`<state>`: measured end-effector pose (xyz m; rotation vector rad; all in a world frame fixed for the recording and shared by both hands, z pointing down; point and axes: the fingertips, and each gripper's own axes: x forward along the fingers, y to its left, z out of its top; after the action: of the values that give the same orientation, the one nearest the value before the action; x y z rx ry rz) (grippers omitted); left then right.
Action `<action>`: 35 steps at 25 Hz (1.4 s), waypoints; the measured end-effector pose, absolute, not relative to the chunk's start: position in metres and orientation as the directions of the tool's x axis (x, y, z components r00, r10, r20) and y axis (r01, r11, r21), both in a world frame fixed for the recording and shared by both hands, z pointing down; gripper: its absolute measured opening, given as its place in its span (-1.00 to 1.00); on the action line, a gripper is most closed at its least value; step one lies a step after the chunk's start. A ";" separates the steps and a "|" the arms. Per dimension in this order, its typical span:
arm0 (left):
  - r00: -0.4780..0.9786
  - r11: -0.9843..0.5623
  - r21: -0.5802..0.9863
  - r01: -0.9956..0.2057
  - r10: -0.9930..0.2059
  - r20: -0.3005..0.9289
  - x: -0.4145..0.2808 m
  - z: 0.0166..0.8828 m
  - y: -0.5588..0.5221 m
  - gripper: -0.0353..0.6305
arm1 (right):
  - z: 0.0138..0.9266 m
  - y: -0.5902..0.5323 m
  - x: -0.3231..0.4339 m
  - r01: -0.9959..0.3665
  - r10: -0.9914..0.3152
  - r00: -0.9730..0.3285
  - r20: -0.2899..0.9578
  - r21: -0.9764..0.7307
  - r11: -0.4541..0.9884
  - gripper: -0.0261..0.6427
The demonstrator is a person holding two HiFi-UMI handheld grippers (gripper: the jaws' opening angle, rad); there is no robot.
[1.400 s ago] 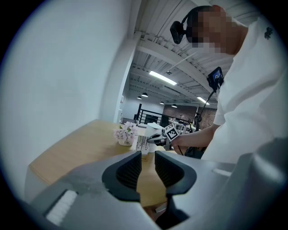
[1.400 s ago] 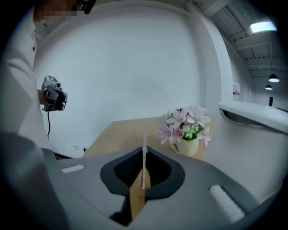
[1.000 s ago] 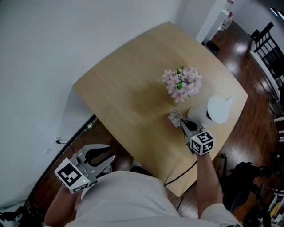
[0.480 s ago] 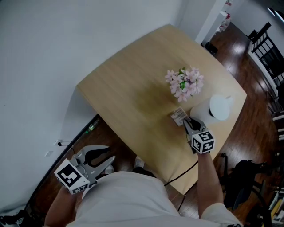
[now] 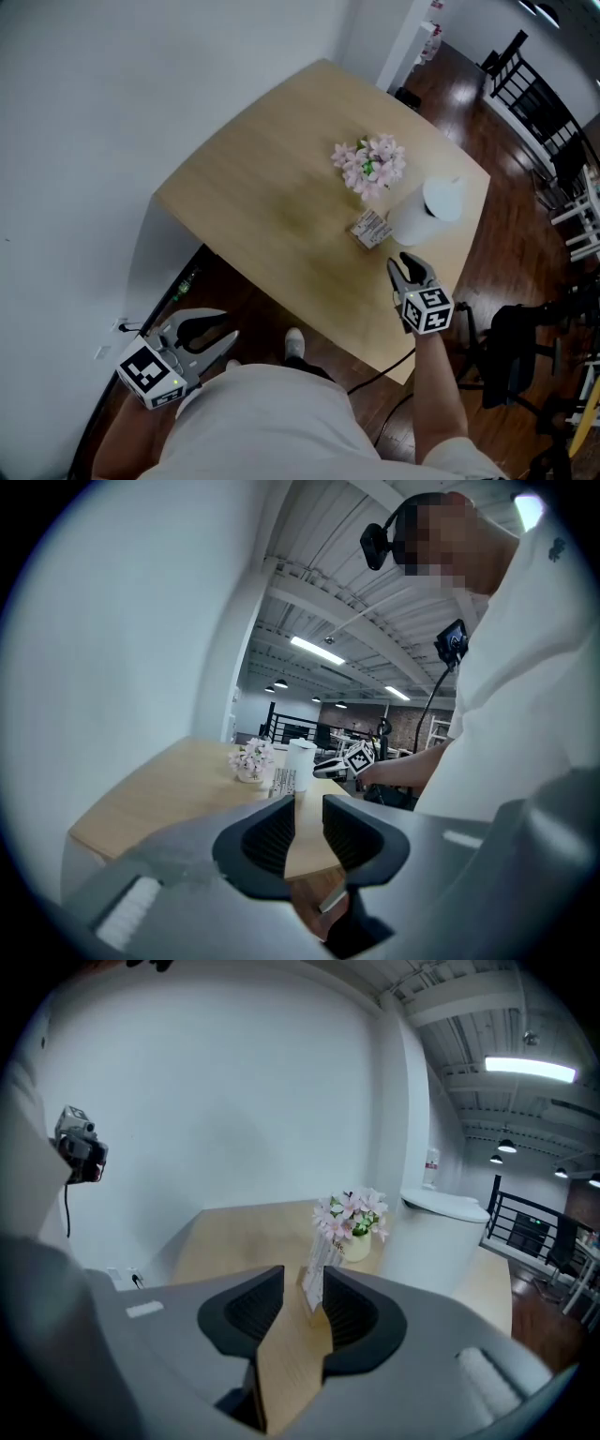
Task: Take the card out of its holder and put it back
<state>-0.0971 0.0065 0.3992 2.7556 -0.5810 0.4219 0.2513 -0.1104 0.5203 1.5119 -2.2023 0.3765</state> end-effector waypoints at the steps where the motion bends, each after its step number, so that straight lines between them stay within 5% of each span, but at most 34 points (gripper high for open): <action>1: 0.881 -0.882 0.221 -0.417 -0.333 0.335 -0.101 0.399 0.011 -0.59 | 0.514 -0.097 0.248 -0.936 -0.818 -0.295 0.494 0.024 0.352 -0.55; 20: 0.935 -0.943 0.209 -0.260 -0.191 0.299 -0.179 0.417 0.094 -0.59 | 0.434 0.177 0.087 -0.965 -0.874 -0.220 0.432 0.037 0.261 -0.48; 35: 0.952 -0.953 0.224 -0.205 -0.141 0.274 -0.178 0.424 0.114 -0.59 | 0.428 0.226 0.022 -0.950 -0.856 -0.240 0.458 0.072 0.304 -0.49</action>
<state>-0.1779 0.1144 0.4235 2.8531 -0.2570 0.3735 0.0221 0.2260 0.4280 1.6093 -2.1656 0.3077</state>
